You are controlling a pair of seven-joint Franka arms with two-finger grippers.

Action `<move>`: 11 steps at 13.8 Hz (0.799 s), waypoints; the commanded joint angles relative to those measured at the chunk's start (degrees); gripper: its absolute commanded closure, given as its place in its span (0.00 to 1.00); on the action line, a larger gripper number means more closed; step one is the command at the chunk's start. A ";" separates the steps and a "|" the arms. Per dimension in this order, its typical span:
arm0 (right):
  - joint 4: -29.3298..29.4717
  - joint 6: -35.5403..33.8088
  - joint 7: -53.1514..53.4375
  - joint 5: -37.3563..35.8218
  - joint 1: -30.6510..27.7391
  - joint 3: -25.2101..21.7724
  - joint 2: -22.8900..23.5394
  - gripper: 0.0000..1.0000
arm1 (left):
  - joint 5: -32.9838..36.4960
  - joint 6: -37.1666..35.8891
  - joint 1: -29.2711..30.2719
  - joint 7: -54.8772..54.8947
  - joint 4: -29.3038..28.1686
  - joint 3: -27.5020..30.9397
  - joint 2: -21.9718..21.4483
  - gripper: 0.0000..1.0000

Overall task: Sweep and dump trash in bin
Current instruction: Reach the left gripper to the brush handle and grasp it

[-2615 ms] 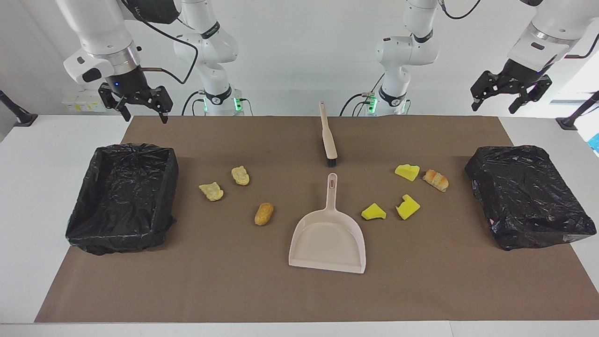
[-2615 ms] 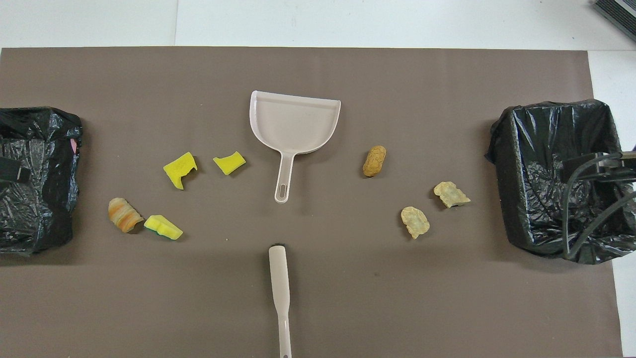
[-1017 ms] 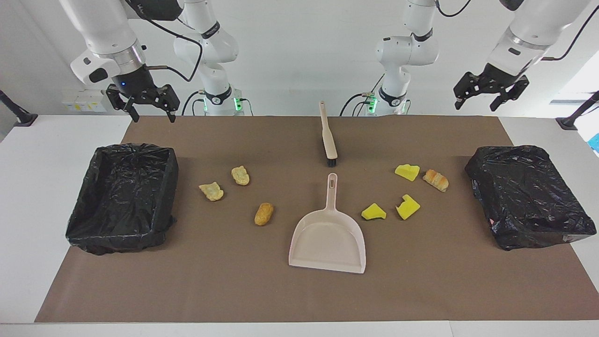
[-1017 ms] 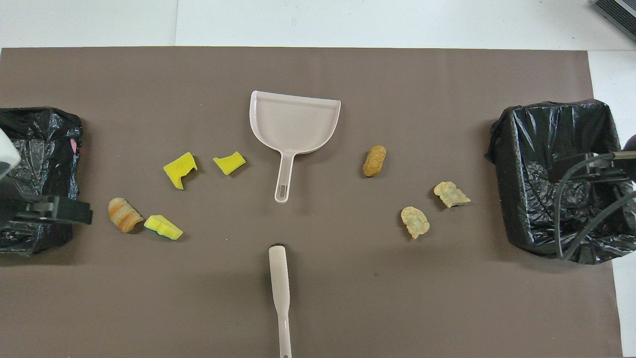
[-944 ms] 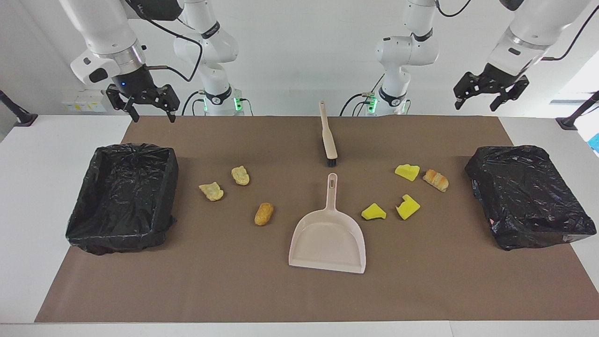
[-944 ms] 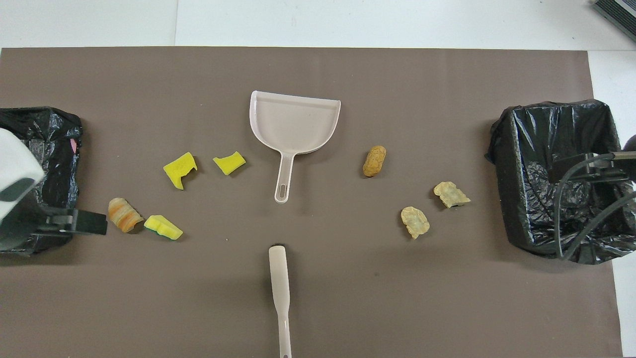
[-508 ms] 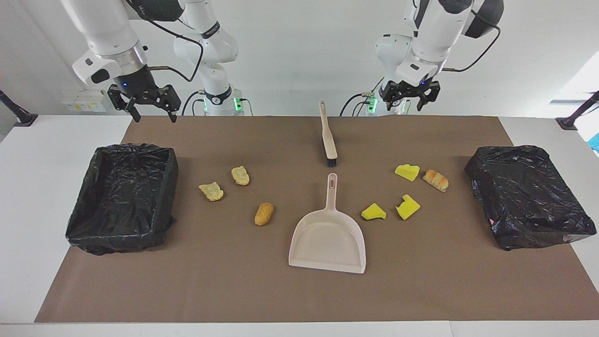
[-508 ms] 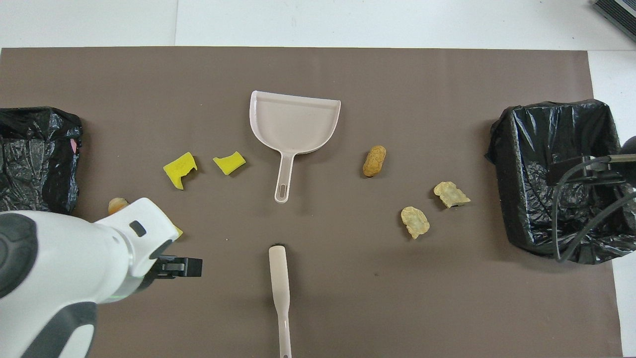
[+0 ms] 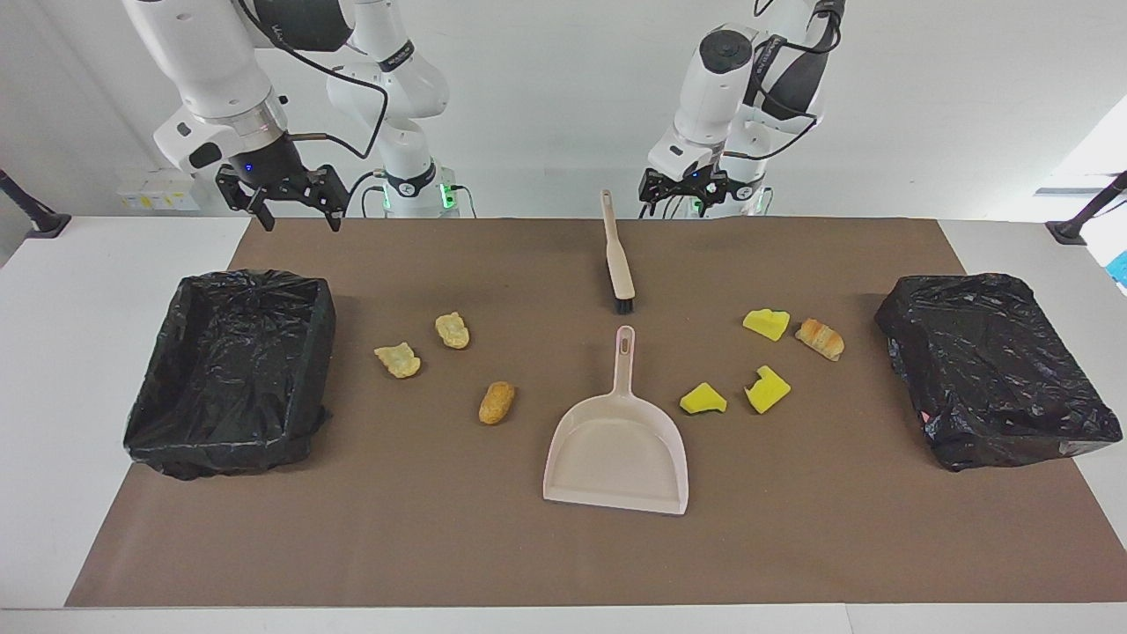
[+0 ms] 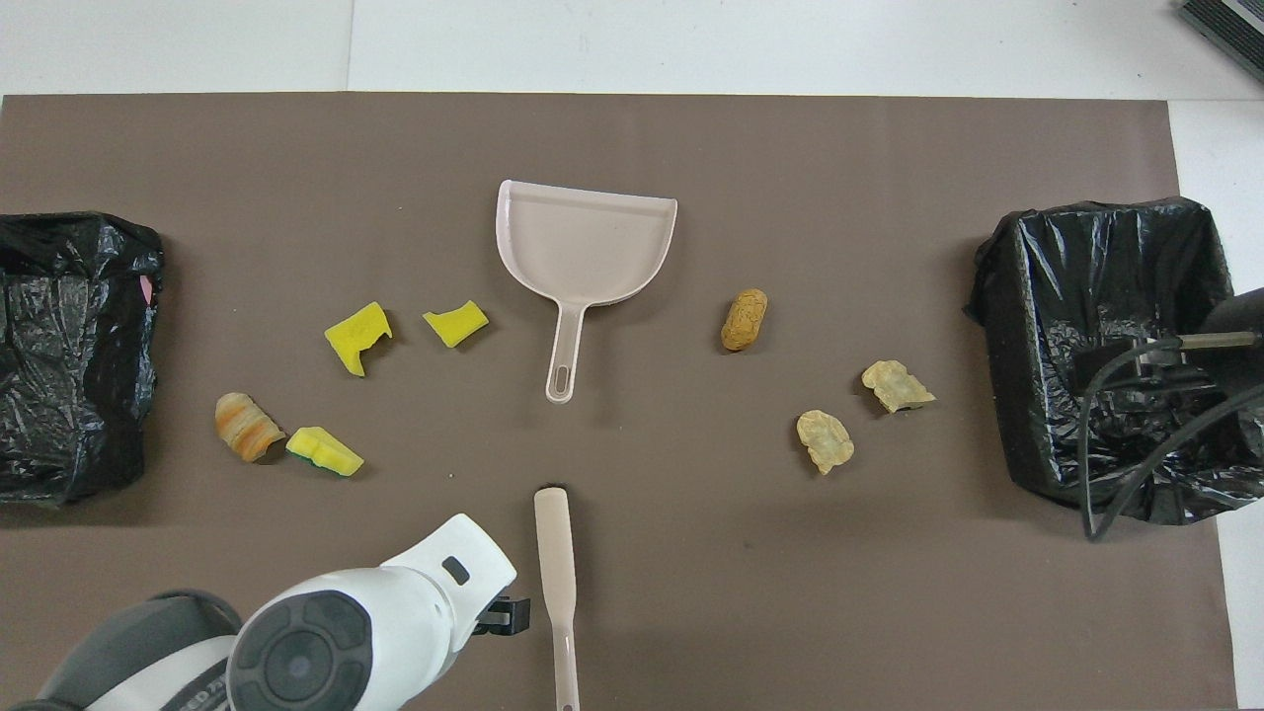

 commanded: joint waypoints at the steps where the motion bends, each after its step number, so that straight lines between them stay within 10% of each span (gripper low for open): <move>1: -3.78 0.57 -1.11 1.22 -0.18 0.05 -2.80 0.00 | -0.48 9.11 -7.18 -7.51 -6.49 1.02 0.04 0.00; 11: -6.51 1.28 -1.90 1.14 -0.10 0.05 -4.38 0.00 | -0.48 20.83 -16.52 -17.72 -8.70 1.02 8.66 0.09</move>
